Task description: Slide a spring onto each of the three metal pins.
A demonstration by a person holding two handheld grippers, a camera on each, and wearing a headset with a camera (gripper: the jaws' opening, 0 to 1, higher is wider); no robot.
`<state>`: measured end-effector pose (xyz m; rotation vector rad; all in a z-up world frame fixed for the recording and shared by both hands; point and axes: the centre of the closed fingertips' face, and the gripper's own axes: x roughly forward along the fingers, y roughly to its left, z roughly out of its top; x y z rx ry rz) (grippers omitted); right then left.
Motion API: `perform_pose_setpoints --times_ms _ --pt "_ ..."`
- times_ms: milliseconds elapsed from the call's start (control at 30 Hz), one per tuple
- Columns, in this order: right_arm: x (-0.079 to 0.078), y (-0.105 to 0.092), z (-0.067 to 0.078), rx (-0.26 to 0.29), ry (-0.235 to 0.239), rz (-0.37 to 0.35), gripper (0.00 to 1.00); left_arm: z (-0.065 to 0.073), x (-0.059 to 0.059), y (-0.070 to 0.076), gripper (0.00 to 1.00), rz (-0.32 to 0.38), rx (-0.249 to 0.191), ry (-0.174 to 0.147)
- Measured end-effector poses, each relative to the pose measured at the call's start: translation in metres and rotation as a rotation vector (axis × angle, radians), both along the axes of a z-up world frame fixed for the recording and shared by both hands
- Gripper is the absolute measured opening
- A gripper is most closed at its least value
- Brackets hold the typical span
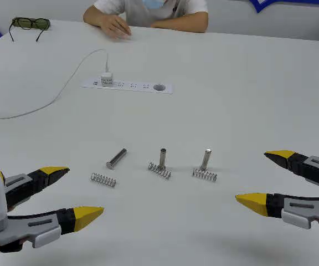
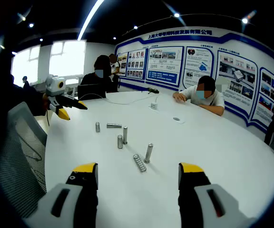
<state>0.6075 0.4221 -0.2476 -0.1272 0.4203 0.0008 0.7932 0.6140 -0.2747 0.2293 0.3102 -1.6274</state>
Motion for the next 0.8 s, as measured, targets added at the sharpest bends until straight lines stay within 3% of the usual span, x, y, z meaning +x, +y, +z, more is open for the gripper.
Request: perform_pose_setpoints --times_ms 800 --pt "-0.0003 -0.0013 0.0026 0.007 0.0 -0.032 0.73 -0.0041 0.0042 -0.0033 0.69 -0.015 0.009 0.014"
